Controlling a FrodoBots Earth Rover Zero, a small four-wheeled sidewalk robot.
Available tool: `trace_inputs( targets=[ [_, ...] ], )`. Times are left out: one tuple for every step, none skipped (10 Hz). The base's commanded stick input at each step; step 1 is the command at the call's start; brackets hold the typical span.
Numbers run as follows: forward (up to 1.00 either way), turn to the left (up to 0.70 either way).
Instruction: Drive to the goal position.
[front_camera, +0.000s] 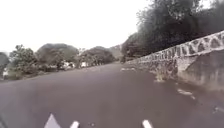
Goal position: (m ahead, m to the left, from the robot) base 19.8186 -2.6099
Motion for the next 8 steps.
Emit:
trace_inputs(
  targets=[
    [0.50,0.00],
    [0.50,0.00],
    [0.50,0.00],
    [0.50,0.00],
    [0.50,0.00],
    [0.50,0.00],
    [0.50,0.00],
    [0.50,0.00]
  ],
)
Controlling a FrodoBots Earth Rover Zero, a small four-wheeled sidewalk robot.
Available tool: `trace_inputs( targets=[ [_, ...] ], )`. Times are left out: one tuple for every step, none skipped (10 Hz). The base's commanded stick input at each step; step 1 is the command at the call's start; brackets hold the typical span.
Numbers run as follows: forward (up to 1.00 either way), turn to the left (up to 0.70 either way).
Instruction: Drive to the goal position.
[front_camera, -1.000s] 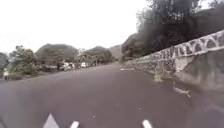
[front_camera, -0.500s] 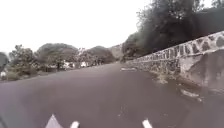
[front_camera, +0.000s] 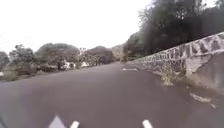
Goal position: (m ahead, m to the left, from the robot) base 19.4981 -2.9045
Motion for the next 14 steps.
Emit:
trace_inputs(
  targets=[
    [0.50,-0.11],
    [0.50,-0.43],
    [0.50,-0.50],
    [0.50,-0.50],
    [0.50,-0.50],
    [0.50,-0.50],
    [0.50,-0.24],
    [0.50,0.00],
    [0.50,0.00],
    [0.50,0.00],
    [0.50,0.00],
    [0.50,0.00],
    [0.50,0.00],
    [0.50,0.00]
  ],
)
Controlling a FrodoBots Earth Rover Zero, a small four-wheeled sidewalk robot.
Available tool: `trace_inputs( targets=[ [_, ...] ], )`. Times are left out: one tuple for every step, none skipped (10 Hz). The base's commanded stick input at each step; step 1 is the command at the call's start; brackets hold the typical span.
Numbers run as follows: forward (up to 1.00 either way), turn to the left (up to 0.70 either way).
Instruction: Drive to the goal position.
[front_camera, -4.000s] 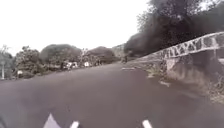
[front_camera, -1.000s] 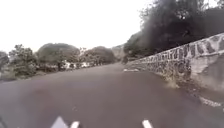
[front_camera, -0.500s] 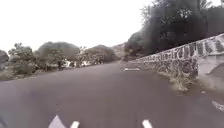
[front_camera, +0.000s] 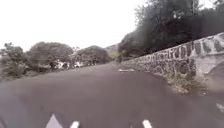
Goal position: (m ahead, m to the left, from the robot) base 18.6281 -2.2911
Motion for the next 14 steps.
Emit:
trace_inputs(
  targets=[
    [0.50,0.00],
    [0.50,0.00],
    [0.50,0.00],
    [0.50,0.00],
    [0.50,0.00],
    [0.50,0.00],
    [0.50,0.00],
    [0.50,0.00],
    [0.50,0.00],
    [0.50,0.00],
    [0.50,0.00],
    [0.50,0.00],
    [0.50,0.00],
    [0.50,0.00]
  ],
)
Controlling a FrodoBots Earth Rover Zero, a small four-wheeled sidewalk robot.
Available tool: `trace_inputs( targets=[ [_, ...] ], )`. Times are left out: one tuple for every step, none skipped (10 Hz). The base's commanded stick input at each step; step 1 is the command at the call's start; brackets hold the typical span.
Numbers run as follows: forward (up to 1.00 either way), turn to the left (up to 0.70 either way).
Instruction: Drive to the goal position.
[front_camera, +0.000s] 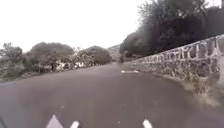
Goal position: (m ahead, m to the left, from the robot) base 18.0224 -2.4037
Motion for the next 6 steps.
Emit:
trace_inputs(
  targets=[
    [0.50,0.00],
    [0.50,0.00],
    [0.50,0.00],
    [0.50,0.00],
    [0.50,0.00],
    [0.50,0.00]
  ],
)
